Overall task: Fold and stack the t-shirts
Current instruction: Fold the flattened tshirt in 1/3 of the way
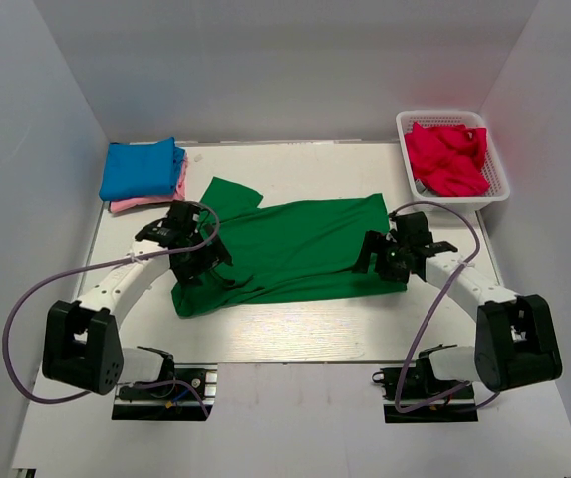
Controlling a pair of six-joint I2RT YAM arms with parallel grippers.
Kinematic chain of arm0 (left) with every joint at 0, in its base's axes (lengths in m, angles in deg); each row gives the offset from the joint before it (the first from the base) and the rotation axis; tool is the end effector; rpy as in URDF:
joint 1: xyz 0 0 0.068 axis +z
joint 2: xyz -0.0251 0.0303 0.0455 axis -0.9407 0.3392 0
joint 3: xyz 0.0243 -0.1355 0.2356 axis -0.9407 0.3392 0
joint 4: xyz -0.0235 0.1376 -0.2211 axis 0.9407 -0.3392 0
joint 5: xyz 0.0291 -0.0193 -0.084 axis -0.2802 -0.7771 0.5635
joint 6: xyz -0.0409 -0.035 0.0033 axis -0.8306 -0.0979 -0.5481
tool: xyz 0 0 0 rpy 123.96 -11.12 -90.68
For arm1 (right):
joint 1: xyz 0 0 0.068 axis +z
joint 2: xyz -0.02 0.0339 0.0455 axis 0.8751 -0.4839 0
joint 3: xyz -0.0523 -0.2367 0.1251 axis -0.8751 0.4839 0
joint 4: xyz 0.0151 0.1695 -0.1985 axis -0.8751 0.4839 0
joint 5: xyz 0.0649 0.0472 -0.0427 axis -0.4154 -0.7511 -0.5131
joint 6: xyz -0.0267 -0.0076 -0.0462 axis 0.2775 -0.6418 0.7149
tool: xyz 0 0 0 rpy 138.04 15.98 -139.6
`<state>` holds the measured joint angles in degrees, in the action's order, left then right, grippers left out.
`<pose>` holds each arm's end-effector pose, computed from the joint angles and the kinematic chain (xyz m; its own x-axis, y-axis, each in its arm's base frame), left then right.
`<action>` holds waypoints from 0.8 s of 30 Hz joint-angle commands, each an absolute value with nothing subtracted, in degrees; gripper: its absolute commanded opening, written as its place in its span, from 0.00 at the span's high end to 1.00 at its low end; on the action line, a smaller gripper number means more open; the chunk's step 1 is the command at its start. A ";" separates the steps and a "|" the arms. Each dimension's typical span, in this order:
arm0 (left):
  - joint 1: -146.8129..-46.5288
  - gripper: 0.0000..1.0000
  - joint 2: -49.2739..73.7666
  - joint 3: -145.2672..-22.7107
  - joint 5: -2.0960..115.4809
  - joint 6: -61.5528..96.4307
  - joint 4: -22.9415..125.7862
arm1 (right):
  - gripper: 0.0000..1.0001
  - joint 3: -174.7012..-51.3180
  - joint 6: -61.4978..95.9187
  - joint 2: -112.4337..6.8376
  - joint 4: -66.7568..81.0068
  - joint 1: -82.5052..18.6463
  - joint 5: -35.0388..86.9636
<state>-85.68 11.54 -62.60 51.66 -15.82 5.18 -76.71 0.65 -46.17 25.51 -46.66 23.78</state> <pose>0.2303 -0.0661 0.2220 -0.8363 -0.4986 -0.2282 -0.4266 0.8530 -0.3005 0.2388 0.0676 0.1877 -0.8558 0.1839 -0.4835 -0.0025 0.9331 0.3595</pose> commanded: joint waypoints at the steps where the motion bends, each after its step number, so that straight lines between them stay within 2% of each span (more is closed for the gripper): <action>1: -87.65 0.00 13.46 -62.71 56.77 -14.93 7.56 | 0.10 -78.77 -0.05 -48.44 22.27 -45.85 20.42; 9: -92.06 0.00 19.27 -65.60 59.15 -15.45 10.82 | 0.10 -82.46 -1.90 -54.23 16.64 -44.45 18.31; 19: -94.96 0.00 26.57 -68.25 52.58 -17.12 14.51 | 0.10 -84.66 -6.22 -58.38 12.42 -44.62 22.70; 24: -94.96 0.00 31.92 -74.21 49.93 -15.72 15.04 | 0.10 -85.19 -6.47 -58.29 13.21 -44.80 25.43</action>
<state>-94.68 31.27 -70.01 52.97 -16.43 12.65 -82.65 -5.62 -58.37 14.89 -44.54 22.93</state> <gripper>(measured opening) 0.997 0.897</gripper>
